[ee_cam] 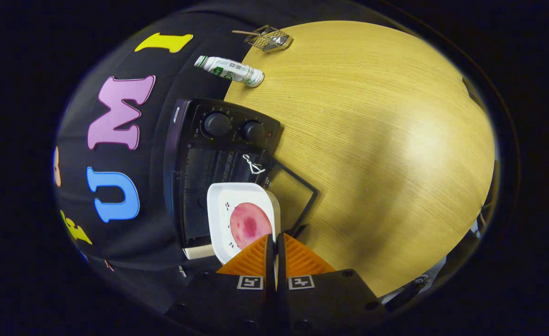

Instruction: Open the toaster oven, put the food inside, and close the toaster oven door.

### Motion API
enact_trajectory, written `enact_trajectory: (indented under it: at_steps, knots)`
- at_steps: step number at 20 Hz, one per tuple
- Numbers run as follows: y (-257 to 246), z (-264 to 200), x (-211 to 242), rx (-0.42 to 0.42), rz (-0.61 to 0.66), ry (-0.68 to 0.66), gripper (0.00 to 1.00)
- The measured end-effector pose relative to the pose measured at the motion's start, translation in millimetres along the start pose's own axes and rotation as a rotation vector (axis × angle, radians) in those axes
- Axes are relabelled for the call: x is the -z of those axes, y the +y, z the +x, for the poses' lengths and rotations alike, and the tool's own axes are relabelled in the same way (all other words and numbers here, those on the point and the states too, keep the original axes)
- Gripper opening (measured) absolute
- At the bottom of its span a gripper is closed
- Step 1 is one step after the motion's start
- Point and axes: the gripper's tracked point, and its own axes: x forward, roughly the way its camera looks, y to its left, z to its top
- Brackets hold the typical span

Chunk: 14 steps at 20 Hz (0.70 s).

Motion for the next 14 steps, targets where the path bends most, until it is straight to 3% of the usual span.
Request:
enact_trajectory:
  at_steps: [8, 14]
  knots:
    - [44.9, 59.2, 9.7, 0.019, 0.249, -0.175, 0.05]
    - [51.7, 93.9, 16.6, 0.059, 0.338, -0.234, 0.05]
